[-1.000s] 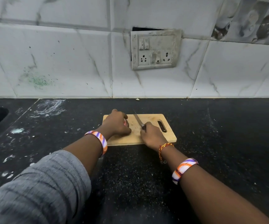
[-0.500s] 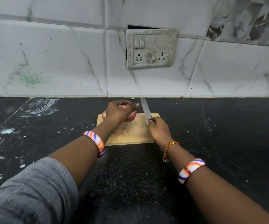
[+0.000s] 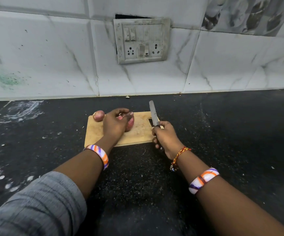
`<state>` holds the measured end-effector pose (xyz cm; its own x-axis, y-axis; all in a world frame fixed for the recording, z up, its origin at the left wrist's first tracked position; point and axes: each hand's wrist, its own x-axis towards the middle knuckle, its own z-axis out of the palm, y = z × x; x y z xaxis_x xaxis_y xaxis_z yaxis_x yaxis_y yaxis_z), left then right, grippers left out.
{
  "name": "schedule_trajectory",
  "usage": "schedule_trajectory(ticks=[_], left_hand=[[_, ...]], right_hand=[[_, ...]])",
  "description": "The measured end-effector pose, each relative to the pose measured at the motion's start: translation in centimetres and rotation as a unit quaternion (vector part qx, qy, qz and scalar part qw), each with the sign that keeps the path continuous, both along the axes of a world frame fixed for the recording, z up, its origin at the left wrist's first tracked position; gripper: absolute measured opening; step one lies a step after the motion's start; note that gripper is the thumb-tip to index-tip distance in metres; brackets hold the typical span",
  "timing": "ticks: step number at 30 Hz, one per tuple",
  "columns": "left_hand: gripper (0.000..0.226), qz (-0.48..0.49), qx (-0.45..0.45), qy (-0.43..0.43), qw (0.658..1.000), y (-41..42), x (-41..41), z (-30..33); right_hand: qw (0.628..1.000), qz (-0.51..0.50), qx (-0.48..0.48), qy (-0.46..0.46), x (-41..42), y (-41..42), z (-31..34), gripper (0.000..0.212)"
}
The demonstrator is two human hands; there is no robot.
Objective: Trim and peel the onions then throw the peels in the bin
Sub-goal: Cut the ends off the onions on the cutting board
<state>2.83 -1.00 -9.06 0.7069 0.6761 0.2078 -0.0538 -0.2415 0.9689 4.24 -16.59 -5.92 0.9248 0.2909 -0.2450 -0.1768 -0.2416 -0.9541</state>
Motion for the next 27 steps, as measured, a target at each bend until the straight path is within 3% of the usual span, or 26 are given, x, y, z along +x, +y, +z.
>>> schedule_trajectory(ticks=[4,7,12,17,27], left_hand=[[0.029,0.001,0.094,0.006,0.996,0.8,-1.0,-0.4],[0.056,-0.031,0.134,0.032,0.990,1.4,-1.8,-1.2],[0.071,-0.074,0.180,0.051,0.980,2.0,-1.8,-1.7],[0.069,-0.087,0.158,0.063,0.982,2.2,-1.6,-1.6],[0.071,-0.111,0.129,0.076,0.983,2.8,-1.7,-1.8]], right_hand=[[1.000,0.019,0.000,-0.003,-0.2,0.1,0.1,0.018],[0.999,0.045,0.021,-0.011,-0.5,0.5,0.1,0.021],[0.987,0.121,-0.040,-0.100,-1.4,0.7,-0.1,0.039],[0.955,0.200,-0.115,-0.185,-2.5,0.5,0.1,0.054],[0.947,0.214,-0.147,-0.191,-2.7,1.3,-0.2,0.054]])
